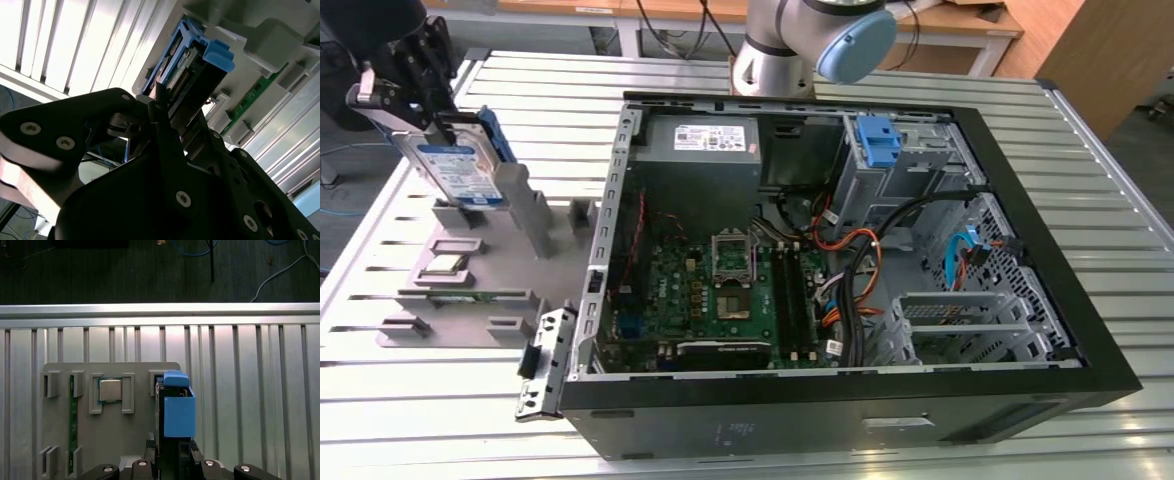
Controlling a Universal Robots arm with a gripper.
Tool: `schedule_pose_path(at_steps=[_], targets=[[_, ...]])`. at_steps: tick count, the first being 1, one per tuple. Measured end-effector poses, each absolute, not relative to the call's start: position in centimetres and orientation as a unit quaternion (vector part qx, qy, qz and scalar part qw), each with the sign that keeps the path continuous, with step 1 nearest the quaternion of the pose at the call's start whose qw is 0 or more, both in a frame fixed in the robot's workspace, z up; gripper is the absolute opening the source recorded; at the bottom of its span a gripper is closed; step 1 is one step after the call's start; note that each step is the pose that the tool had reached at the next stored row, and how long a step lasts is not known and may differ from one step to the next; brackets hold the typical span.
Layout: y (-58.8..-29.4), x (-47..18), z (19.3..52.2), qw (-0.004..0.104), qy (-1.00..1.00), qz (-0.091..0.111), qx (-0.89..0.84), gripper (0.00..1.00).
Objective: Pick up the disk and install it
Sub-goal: 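Pick up the disk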
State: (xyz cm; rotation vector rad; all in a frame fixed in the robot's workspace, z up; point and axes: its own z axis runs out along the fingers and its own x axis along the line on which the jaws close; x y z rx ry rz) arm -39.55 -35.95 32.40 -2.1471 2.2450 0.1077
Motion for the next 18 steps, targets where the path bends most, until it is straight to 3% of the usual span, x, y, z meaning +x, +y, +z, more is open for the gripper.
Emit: schedule_pose_path(at_steps=[18], targets=[[-35.95,-39.55,33.01,0.017,0.722,0.035,-0.691,0.35]])
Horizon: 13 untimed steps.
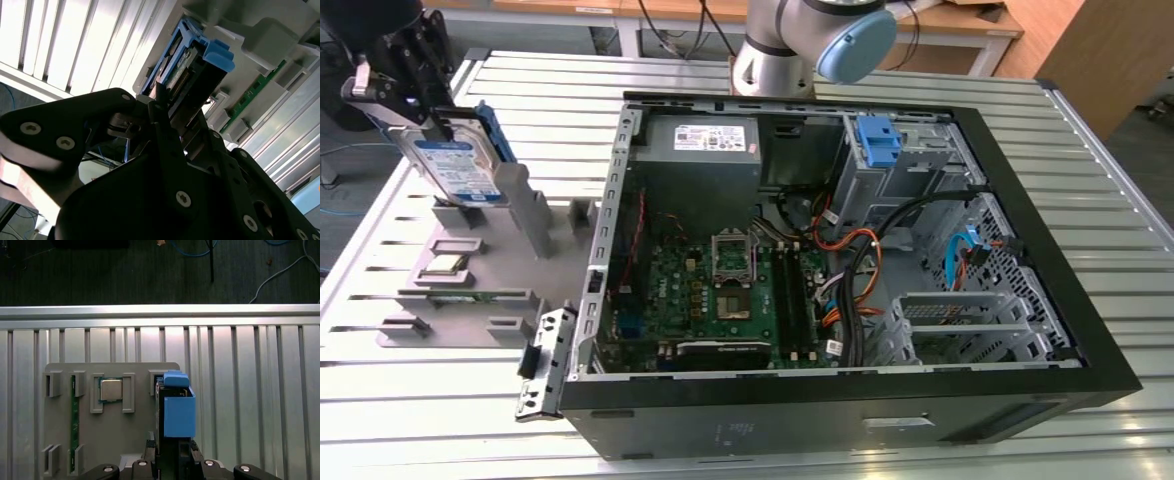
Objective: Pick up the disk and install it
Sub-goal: 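Pick up the disk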
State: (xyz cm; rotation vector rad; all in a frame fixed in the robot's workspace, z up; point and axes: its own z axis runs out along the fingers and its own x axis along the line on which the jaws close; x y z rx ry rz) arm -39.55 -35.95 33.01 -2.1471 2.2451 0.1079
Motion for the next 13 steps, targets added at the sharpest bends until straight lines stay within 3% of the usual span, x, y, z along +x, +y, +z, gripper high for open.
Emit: schedule_pose_path(at_steps=[13], targets=[[-35.95,-39.55,33.45,0.016,0.722,0.035,-0.691,0.35]])
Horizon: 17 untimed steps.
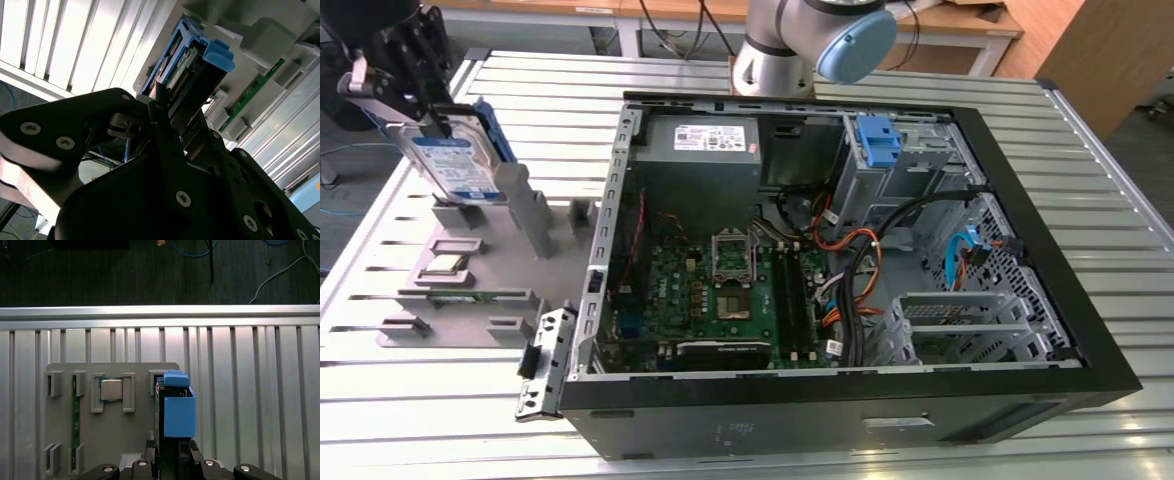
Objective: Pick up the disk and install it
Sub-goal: 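Pick up the disk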
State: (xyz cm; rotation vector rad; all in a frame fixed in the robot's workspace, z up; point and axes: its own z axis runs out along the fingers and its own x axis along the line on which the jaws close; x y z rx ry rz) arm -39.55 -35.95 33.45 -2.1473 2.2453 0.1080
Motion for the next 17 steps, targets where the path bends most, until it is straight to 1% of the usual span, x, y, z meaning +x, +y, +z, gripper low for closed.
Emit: schedule_pose_path(at_steps=[17], targets=[[-35.95,-39.55,33.94,0.017,0.722,0.035,-0.691,0.35]])
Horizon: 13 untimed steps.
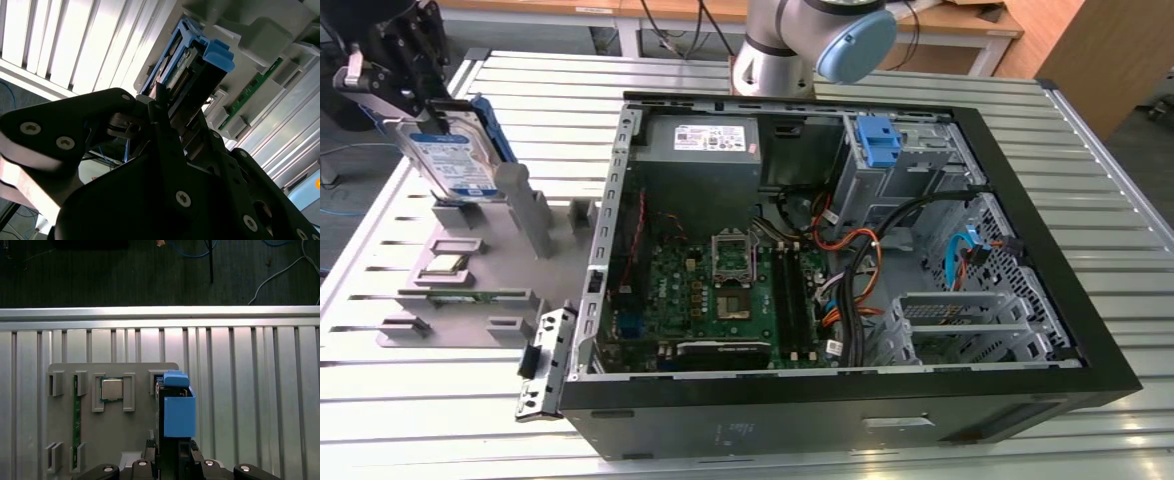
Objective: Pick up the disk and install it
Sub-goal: 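Pick up the disk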
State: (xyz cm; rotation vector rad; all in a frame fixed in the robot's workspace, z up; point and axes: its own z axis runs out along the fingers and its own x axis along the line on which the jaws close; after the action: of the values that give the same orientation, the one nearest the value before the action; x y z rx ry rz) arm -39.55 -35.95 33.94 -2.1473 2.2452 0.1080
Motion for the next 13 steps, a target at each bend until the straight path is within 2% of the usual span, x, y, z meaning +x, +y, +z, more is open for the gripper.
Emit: schedule_pose_path(at_steps=[13], targets=[[-35.95,-39.55,34.16,0.016,0.722,0.035,-0.691,0.35]])
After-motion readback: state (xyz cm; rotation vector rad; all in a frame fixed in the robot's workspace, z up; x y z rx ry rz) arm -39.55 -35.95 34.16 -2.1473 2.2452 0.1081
